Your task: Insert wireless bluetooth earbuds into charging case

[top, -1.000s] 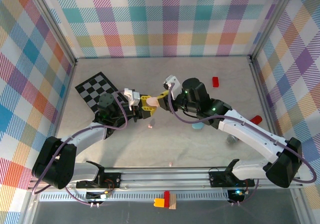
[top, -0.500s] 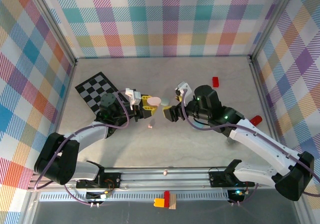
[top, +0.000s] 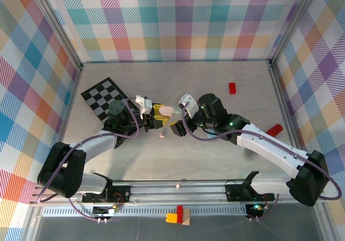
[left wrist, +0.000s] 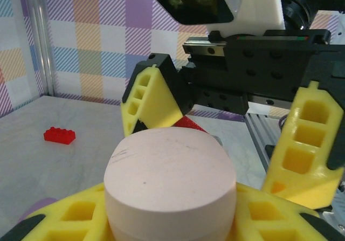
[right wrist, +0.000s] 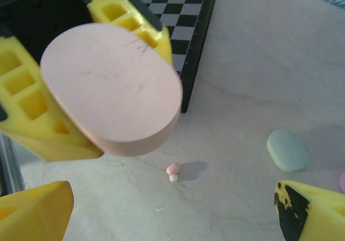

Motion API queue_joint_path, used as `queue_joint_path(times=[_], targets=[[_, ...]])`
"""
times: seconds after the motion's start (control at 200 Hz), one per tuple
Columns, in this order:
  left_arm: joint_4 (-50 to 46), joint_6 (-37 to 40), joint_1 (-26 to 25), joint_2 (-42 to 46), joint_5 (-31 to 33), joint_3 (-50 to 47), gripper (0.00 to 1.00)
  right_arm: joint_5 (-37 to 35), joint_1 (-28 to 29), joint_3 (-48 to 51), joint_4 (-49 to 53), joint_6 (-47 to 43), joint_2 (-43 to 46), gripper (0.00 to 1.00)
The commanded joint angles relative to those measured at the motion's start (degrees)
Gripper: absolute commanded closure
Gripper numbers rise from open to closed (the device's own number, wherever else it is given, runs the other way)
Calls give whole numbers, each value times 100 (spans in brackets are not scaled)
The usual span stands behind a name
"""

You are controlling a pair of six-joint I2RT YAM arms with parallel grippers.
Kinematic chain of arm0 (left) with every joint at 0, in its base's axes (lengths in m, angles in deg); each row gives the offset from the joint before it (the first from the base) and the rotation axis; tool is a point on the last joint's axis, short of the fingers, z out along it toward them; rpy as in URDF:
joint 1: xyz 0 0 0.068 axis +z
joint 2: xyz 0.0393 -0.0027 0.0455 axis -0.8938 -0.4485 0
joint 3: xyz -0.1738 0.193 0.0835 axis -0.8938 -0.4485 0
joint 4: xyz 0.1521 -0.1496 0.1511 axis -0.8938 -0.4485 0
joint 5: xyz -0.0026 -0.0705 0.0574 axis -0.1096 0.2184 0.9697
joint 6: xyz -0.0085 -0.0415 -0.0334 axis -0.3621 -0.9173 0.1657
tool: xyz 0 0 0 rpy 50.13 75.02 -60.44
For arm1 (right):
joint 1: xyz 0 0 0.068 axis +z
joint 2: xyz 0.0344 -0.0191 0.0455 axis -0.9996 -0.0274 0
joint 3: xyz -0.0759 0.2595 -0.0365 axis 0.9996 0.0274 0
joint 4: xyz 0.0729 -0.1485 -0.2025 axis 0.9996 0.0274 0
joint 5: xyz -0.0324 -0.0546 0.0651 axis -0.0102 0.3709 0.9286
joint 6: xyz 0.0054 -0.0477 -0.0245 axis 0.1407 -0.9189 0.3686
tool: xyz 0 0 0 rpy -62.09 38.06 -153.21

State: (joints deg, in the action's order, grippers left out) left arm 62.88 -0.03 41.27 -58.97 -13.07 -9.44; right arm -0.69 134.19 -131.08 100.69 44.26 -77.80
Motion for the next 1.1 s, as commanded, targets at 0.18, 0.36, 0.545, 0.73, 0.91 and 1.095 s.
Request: queue_joint_path(times=[0.18, 0.36, 0.545, 0.73, 0.91, 1.095], targets=[[40, 166, -15, 120, -317, -6, 61, -409, -93, -420, -513, 253, -16, 7], [-26, 210, -13, 190, -352, -49, 61, -489, -129, -599, -465, 303, -130, 8], [-300, 393, -16, 276, -352, -59, 61, -693, -204, -653, -657, 547, -91, 9], [-249, 332, -14, 296, -322, -50, 61, -585, -313, -1105, -349, 627, -346, 9], [-234, 349, 24, 305, -77, -107, 61, -36, -317, -719, -89, 855, 218, 10], [132, 162, 199, 229, 79, -164, 61, -22, -298, 273, 858, 2134, 1377, 12]])
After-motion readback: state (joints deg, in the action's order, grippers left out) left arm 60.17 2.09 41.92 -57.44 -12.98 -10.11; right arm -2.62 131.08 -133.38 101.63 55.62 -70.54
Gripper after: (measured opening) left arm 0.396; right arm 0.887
